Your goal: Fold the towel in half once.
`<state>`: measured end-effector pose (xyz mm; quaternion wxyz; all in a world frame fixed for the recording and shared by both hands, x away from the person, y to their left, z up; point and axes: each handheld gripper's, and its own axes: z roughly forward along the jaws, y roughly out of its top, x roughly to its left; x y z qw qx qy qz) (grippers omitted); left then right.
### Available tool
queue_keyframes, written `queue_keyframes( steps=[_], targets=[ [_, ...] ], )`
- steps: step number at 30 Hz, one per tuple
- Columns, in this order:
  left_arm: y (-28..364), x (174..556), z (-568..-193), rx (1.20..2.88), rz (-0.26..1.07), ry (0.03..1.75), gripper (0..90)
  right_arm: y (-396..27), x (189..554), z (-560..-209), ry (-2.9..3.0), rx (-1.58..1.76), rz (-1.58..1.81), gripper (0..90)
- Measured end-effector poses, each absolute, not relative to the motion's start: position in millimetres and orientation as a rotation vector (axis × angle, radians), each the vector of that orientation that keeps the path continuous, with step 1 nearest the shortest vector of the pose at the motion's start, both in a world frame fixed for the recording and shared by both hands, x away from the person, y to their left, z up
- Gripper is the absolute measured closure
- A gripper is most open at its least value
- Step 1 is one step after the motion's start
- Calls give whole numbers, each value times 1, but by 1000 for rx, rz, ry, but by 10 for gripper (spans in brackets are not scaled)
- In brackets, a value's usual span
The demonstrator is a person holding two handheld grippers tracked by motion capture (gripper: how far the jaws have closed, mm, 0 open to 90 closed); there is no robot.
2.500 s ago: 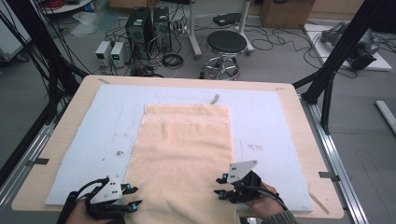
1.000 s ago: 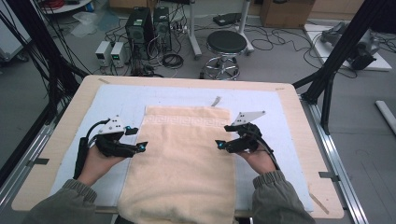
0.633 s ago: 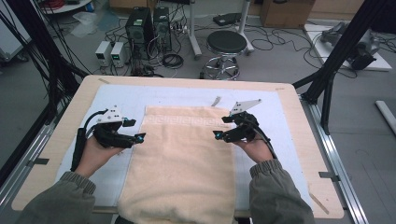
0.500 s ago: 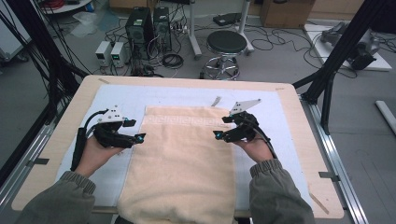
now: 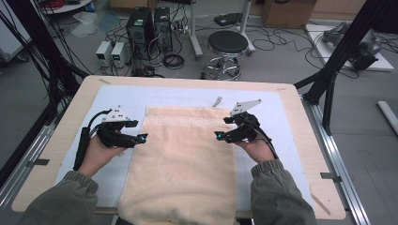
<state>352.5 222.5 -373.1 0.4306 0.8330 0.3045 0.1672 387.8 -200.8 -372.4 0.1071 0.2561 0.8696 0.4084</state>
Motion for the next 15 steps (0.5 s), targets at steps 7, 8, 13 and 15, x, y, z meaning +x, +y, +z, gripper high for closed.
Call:
queue_keyframes(
  steps=[7,8,13,15],
  targets=[
    [228,381,-373,2047,476,863,346,-203,404,-361,2522,790,1188,285],
    [229,385,-373,2040,484,875,350,-202,408,-360,2518,785,1180,285],
    [226,410,-381,2076,496,929,380,-207,423,-368,2498,844,1153,286],
    [226,417,-390,2091,488,944,387,-208,428,-376,2513,859,1121,285]
  ],
)
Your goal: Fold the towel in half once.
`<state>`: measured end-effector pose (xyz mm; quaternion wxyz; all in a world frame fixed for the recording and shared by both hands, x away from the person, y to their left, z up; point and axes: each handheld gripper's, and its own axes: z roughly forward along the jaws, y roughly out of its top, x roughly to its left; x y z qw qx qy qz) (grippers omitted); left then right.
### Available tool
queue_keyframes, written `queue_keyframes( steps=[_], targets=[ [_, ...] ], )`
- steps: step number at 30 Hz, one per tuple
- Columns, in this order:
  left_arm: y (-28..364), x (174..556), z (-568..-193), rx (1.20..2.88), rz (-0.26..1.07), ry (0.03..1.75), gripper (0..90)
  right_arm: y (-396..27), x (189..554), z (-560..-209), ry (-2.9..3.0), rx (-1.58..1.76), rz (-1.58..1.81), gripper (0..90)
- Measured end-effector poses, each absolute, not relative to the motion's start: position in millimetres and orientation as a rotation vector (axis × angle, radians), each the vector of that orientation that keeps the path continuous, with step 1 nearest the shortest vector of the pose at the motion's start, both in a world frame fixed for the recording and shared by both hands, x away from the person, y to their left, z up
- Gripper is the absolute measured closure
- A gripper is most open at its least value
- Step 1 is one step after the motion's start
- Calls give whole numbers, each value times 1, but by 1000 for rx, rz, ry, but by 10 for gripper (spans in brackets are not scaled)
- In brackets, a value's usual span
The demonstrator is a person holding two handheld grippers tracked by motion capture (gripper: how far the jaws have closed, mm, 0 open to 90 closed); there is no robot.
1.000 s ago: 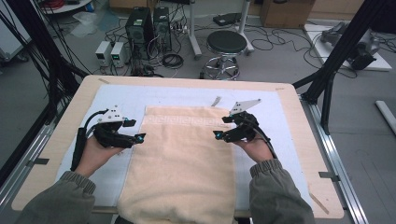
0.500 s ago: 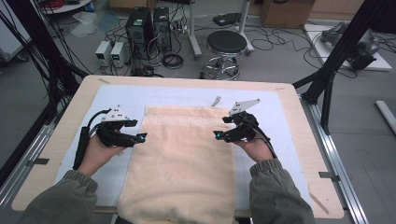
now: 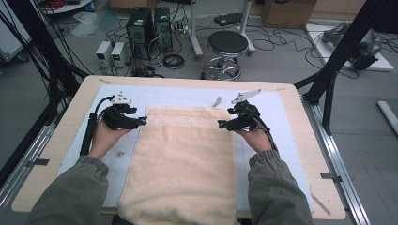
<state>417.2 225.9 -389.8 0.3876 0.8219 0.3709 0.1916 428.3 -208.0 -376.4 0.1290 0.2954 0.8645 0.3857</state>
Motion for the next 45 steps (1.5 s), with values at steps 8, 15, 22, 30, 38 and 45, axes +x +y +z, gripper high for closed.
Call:
queue_keyframes(
  steps=[8,15,22,30,38,45],
  targets=[
    [220,432,-415,2100,464,962,421,-207,449,-409,2540,917,1040,298],
    [210,438,-430,2143,489,952,448,-209,457,-434,2556,976,973,371],
    [210,442,-437,2140,411,1009,612,-212,456,-436,2528,981,1017,613],
    [212,435,-427,2173,412,986,798,-206,453,-428,2590,933,1051,839],
    [229,404,-381,2080,449,882,798,-212,422,-387,2615,791,1186,847],
    [237,341,-365,2064,528,731,795,-214,366,-358,2682,582,1223,843]
  ],
)
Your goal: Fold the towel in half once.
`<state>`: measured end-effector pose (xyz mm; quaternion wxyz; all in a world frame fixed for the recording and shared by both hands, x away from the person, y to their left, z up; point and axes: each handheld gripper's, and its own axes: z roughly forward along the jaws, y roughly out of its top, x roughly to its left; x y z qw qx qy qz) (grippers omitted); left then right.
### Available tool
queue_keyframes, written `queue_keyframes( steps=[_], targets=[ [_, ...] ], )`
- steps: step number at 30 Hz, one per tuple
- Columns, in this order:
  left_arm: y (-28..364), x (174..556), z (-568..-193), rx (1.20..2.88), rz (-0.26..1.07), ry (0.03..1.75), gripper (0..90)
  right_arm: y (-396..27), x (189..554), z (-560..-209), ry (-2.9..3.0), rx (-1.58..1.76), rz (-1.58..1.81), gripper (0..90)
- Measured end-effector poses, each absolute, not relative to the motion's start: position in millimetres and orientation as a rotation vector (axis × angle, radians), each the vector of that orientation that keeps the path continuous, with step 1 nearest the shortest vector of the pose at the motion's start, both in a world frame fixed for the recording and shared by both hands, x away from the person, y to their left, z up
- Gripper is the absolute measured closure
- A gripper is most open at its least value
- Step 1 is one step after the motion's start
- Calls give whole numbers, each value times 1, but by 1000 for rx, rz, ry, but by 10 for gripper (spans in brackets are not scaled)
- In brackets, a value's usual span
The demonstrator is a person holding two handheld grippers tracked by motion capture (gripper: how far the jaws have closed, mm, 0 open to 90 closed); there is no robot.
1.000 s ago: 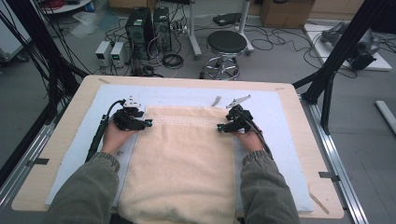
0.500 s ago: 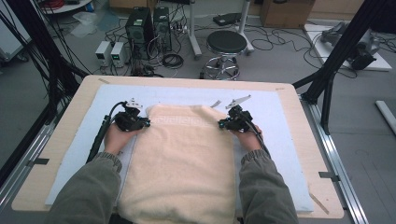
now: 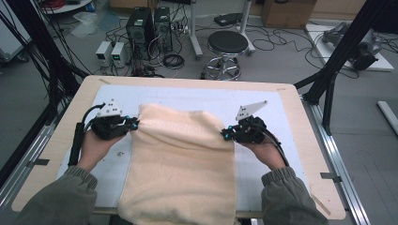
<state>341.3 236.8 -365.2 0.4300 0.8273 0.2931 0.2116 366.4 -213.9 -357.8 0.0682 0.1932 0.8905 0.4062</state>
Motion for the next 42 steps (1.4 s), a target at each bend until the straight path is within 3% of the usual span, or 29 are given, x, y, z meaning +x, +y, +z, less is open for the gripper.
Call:
queue_keyframes(
  steps=[8,11,15,21,25,26,28,30,31,34,39,41,42],
  targets=[
    [244,273,-406,2123,380,675,782,-213,311,-376,2786,474,1172,840],
    [247,262,-410,2155,332,661,717,-213,298,-385,2803,461,1185,765],
    [252,267,-402,2142,365,671,609,-223,295,-386,2736,525,1234,650],
    [242,296,-403,2131,362,707,446,-221,317,-395,2693,647,1236,476],
    [229,316,-417,2154,294,746,425,-208,334,-412,2750,680,1194,438],
    [227,319,-421,2168,278,747,430,-206,336,-415,2764,697,1192,452],
    [222,321,-426,2222,256,727,494,-204,339,-419,2801,684,1189,567],
    [220,318,-427,2235,280,674,702,-202,339,-421,2859,614,1199,750],
    [220,315,-425,2237,301,662,761,-200,337,-420,2876,585,1195,802],
    [222,311,-420,2222,330,656,839,-199,333,-415,2857,522,1204,857],
    [228,300,-412,2186,365,647,850,-203,324,-403,2819,488,1231,891],
    [228,298,-410,2186,379,639,849,-204,322,-400,2799,500,1252,799],
    [228,298,-410,2192,377,637,847,-204,323,-400,2788,526,1254,690]
  ],
)
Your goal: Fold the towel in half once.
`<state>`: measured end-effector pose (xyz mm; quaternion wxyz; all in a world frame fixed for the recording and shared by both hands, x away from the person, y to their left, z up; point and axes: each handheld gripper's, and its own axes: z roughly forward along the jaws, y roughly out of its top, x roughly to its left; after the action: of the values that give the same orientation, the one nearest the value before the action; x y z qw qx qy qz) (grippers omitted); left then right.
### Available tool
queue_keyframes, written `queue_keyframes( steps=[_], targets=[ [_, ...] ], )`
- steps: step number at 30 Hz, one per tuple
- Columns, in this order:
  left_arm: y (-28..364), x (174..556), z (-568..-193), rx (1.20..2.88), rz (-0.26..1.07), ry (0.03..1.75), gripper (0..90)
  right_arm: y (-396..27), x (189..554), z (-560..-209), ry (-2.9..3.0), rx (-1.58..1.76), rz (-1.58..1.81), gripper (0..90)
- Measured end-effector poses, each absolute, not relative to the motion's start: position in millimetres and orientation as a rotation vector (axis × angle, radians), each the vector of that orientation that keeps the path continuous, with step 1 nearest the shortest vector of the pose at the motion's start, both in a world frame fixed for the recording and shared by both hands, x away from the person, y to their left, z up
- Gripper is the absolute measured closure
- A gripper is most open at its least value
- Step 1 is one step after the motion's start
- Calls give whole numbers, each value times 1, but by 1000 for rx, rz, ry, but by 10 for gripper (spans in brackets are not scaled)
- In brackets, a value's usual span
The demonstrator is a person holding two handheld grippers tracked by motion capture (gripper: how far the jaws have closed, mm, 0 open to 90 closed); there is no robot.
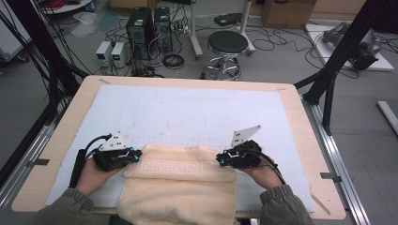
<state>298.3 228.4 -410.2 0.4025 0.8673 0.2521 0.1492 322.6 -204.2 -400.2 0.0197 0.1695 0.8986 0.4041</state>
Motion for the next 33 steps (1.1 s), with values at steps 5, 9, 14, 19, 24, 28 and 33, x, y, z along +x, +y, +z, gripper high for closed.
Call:
queue_keyframes(
  steps=[5,9,14,19,24,28,33],
  targets=[
    [225,303,-417,2202,379,655,842,-197,339,-415,2791,672,1214,504],
    [226,305,-420,2202,373,661,843,-188,344,-430,2840,663,1146,624],
    [227,302,-417,2181,385,664,846,-192,341,-422,2810,622,1195,814],
    [229,296,-406,2146,404,649,847,-196,331,-408,2757,571,1219,816],
    [230,290,-399,2152,413,627,847,-195,321,-397,2750,524,1217,816],
    [232,282,-396,2146,412,618,847,-196,315,-387,2728,485,1229,815],
    [235,273,-394,2151,396,602,846,-192,303,-381,2737,432,1206,815]
  ],
)
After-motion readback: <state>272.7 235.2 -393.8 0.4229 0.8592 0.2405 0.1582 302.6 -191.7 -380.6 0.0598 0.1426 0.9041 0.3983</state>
